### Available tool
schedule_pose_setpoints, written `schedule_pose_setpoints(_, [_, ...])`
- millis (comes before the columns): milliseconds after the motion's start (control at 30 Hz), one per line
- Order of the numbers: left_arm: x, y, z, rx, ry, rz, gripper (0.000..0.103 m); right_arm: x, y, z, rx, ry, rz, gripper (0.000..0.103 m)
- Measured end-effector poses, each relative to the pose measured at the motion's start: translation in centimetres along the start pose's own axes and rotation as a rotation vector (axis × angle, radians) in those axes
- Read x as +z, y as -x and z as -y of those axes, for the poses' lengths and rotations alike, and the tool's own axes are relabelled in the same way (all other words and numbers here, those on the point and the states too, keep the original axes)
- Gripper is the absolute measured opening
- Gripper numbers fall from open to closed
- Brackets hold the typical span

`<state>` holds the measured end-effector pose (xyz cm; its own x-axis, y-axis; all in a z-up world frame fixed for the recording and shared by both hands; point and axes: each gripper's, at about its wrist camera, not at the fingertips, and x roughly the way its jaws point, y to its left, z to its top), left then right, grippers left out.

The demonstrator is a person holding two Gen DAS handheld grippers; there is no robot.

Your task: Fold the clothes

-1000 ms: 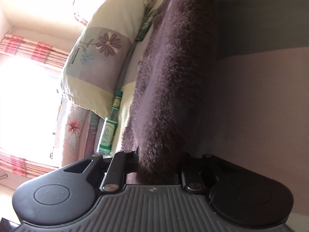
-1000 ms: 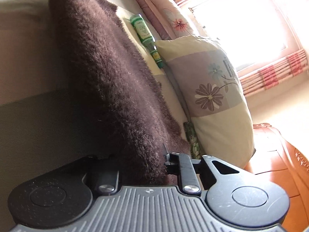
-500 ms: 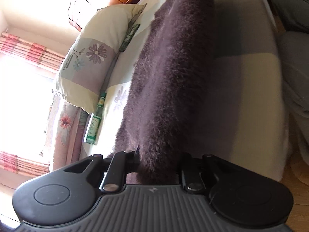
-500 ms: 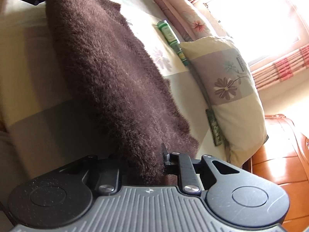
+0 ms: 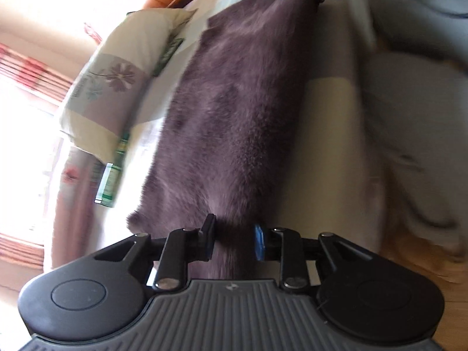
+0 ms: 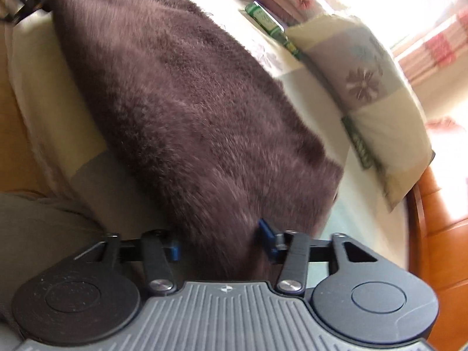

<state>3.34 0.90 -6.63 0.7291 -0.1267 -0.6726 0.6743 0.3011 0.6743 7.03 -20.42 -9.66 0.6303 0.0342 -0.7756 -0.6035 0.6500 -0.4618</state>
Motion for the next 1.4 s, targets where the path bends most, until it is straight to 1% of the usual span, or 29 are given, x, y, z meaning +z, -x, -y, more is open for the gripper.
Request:
schedule_pose_setpoints(33, [-0.4, 1.0, -0.2, -0.011, 0.007, 0.012, 0.029, -0.4, 0.6, 0.5, 0.02, -0.019, -0.001, 0.062])
schedule_pose_setpoints(100, [-0.9, 2.5, -0.9, 0.004, 0.006, 0.041, 0.031, -1.3, 2.2, 1.8, 0.055, -0.083, 0.017, 0.066])
schedule_pose_setpoints(133, [-0.9, 2.8, -1.4, 0.014, 0.015, 0.054, 0.034, -1.6, 2.9, 2.7, 0.072, -0.134, 0.033, 0.069])
schedule_pose_setpoints(167, [-0.8, 2.8, -1.9, 0.031, 0.035, 0.073, 0.04, -1.8, 3.6, 3.5, 0.089, -0.187, 0.049, 0.071])
schedule_pose_setpoints(200, [-0.6, 2.4, -2.3, 0.044, 0.066, 0.088, 0.045, -1.8, 4.0, 4.3, 0.1, -0.239, 0.068, 0.072])
schedule_pose_setpoints(233, [-0.4, 1.6, -2.8, 0.042, 0.106, 0.095, 0.046, -1.5, 4.1, 4.9, 0.1, -0.285, 0.093, 0.073])
schedule_pose_setpoints(300, [-0.3, 0.0, -3.3, 0.024, 0.174, 0.099, 0.046, -0.8, 4.2, 6.1, 0.098, -0.376, 0.145, 0.075])
schedule_pose_setpoints(367, [-0.3, -1.6, -3.6, -0.006, 0.225, 0.093, 0.047, -0.4, 3.0, 6.4, 0.122, -0.445, 0.178, 0.077])
schedule_pose_setpoints(433, [-1.2, -2.5, -3.2, -0.01, 0.245, 0.064, 0.047, -0.3, 0.9, 6.1, 0.158, -0.503, 0.156, 0.077])
schedule_pose_setpoints(500, [-2.5, -3.4, -2.9, -0.015, 0.267, 0.026, 0.047, -1.2, -1.3, 5.0, 0.17, -0.509, 0.094, 0.077])
schedule_pose_setpoints(567, [-4.0, -4.3, -2.6, -0.032, 0.296, -0.021, 0.048, -2.4, -1.8, 4.1, 0.162, -0.488, 0.079, 0.077])
schedule_pose_setpoints(633, [-4.2, -4.0, -3.5, -0.041, 0.339, 0.005, 0.048, -3.2, -1.6, 3.7, 0.156, -0.482, 0.077, 0.077])
schedule_pose_setpoints(700, [-4.3, -3.7, -4.5, -0.049, 0.383, 0.035, 0.05, -2.8, -0.5, 4.2, 0.133, -0.49, 0.088, 0.077])
schedule_pose_setpoints(733, [-3.9, -3.5, -5.3, -0.044, 0.407, 0.072, 0.051, -2.4, -0.1, 4.6, 0.114, -0.49, 0.105, 0.078])
schedule_pose_setpoints(800, [-3.2, -3.6, -7.4, -0.076, 0.496, 0.144, 0.06, -1.5, 0.4, 5.6, 0.091, -0.502, 0.146, 0.084])
schedule_pose_setpoints(867, [-2.7, -4.9, -9.7, -0.132, 0.613, 0.191, 0.062, -0.5, 0.2, 6.7, 0.085, -0.535, 0.188, 0.086])
schedule_pose_setpoints(967, [-2.9, -7.7, -11.8, -0.158, 0.745, 0.17, 0.062, 0.6, -1.5, 7.9, 0.06, -0.614, 0.218, 0.086])
schedule_pose_setpoints(1000, [-3.5, -8.4, -11.9, -0.167, 0.77, 0.156, 0.062, 0.6, -2.2, 8.3, 0.049, -0.652, 0.221, 0.086])
schedule_pose_setpoints(1100, [-5.4, -10.2, -12.1, -0.194, 0.838, 0.11, 0.064, -0.6, -4.2, 9.1, 0.071, -0.774, 0.224, 0.086])
schedule_pose_setpoints(1167, [-7.1, -10.9, -12.1, -0.219, 0.901, 0.101, 0.065, -1.5, -5.6, 9.1, 0.099, -0.805, 0.211, 0.086])
schedule_pose_setpoints(1233, [-8.2, -11.1, -12.5, -0.239, 0.965, 0.1, 0.064, -1.5, -5.9, 9.1, 0.103, -0.792, 0.214, 0.086])
schedule_pose_setpoints(1267, [-8.0, -10.8, -13.0, -0.232, 0.978, 0.105, 0.064, -1.2, -5.8, 9.2, 0.095, -0.782, 0.214, 0.086])
schedule_pose_setpoints(1300, [-7.5, -10.6, -13.4, -0.221, 0.963, 0.125, 0.066, -0.9, -5.6, 9.2, 0.088, -0.773, 0.214, 0.086])
schedule_pose_setpoints(1333, [-6.9, -10.4, -13.8, -0.209, 0.945, 0.148, 0.069, -0.4, -5.4, 9.5, 0.074, -0.769, 0.235, 0.087])
schedule_pose_setpoints(1367, [-6.2, -10.6, -14.3, -0.218, 0.921, 0.17, 0.074, 0.2, -5.1, 9.8, 0.059, -0.766, 0.259, 0.089])
schedule_pose_setpoints(1400, [-5.6, -11.4, -14.7, -0.235, 0.909, 0.174, 0.075, 0.7, -5.1, 10.3, 0.058, -0.772, 0.273, 0.09])
